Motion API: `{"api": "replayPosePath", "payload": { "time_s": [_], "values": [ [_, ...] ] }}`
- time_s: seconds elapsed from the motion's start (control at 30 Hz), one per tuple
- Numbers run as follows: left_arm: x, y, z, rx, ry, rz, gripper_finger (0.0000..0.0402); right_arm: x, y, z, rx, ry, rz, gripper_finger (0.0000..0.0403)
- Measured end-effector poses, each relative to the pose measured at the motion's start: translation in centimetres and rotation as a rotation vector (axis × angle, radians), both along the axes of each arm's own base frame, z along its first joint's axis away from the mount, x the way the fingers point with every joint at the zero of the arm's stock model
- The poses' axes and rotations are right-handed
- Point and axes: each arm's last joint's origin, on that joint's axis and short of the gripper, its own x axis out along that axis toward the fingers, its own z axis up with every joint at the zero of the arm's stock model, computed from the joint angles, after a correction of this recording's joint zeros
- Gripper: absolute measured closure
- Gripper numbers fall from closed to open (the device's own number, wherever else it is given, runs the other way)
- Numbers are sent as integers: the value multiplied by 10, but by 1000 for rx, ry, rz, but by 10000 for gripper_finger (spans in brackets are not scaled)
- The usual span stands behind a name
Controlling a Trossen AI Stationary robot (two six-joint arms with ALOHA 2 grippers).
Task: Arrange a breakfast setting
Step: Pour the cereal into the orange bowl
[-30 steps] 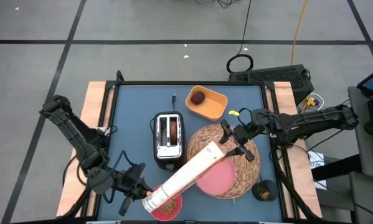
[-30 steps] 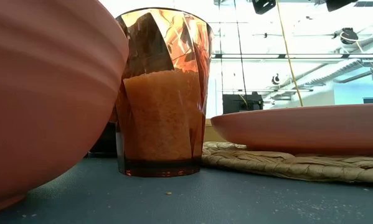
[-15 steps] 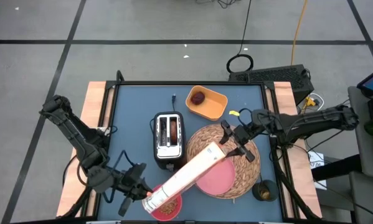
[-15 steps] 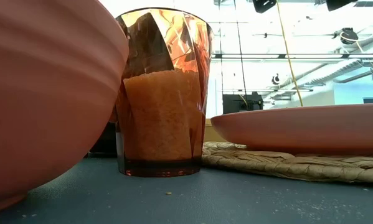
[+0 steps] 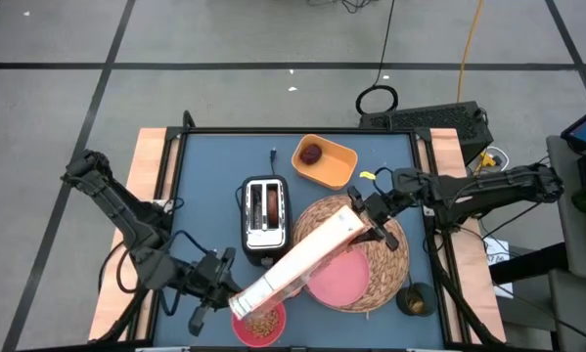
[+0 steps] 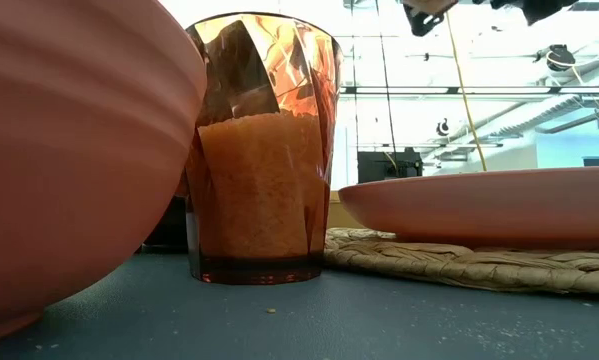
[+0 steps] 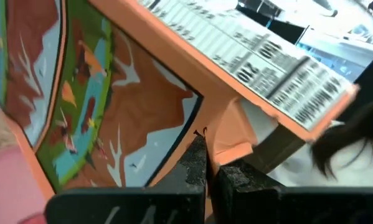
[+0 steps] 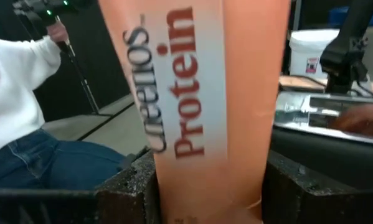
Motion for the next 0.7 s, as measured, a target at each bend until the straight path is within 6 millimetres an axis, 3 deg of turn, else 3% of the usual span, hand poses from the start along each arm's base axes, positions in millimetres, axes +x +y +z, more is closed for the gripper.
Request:
{"api": "replayPosePath", "payload": {
  "time_s": [0.17,0.37,0.7],
  "values": [
    [3,4,1,3,-13,21,400,-1,0,-6,-3,30,0,219],
    [8,9,1,8,-9,51,400,-4,0,-27,-4,69,-2,219],
    [21,28,11,-11,-101,114,400,-10,-1,-48,43,-35,-16,231]
  ]
}}
